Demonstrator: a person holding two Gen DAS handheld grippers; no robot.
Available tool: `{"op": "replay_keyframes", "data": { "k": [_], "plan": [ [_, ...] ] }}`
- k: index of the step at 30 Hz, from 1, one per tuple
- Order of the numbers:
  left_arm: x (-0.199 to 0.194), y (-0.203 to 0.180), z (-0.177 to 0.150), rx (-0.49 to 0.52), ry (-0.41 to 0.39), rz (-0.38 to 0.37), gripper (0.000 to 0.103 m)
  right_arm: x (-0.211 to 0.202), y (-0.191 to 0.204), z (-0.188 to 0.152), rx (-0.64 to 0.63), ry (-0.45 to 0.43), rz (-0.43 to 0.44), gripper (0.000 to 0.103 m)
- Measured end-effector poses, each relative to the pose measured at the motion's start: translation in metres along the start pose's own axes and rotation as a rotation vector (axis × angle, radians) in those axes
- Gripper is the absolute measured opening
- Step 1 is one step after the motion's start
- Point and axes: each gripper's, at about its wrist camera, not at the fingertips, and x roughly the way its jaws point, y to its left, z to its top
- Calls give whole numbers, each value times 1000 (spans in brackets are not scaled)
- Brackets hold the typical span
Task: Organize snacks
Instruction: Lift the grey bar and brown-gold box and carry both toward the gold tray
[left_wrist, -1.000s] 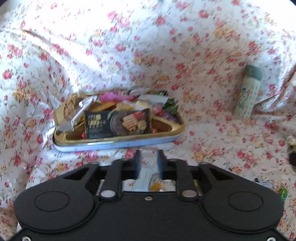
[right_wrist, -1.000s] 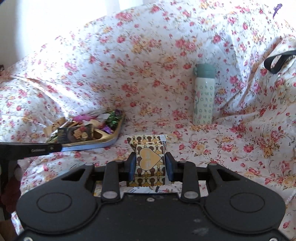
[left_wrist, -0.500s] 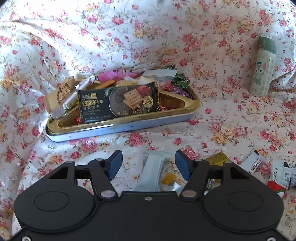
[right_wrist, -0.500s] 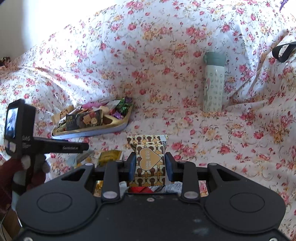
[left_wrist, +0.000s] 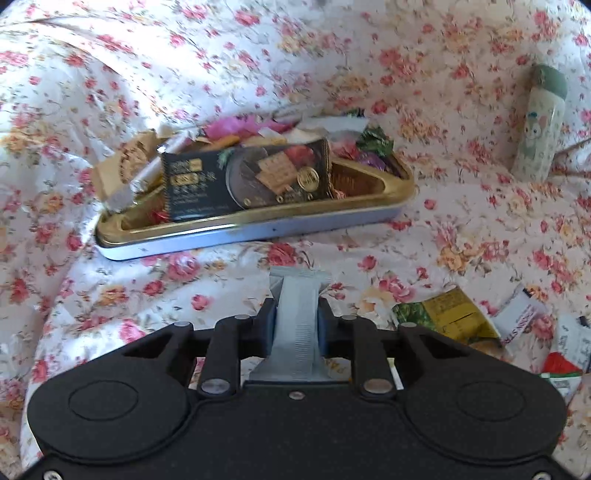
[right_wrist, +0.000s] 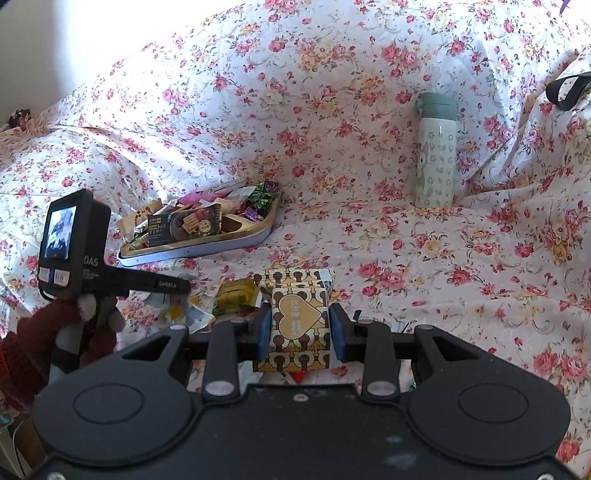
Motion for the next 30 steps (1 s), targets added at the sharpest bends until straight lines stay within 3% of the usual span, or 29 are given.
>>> {"op": "replay_keyframes", "data": {
  "k": [5, 10, 18, 25, 30],
  "plan": [
    [-42, 1, 3, -34, -3, 0, 30, -18, 3, -4, 9, -2, 5, 34],
    [-93, -6, -13, -39, 67, -32, 30, -42, 7, -15, 37, 20, 7, 34],
    [-167, -29, -77, 27, 107, -131, 30, -84, 16, -50, 66, 83, 27, 34],
    [-198, -45, -127, 57, 125, -126, 30, -115, 28, -88, 57, 147, 49, 34],
    [-209, -47, -155, 5, 161, -138, 30, -130, 34, -112, 69, 190, 57, 34]
  ]
}}
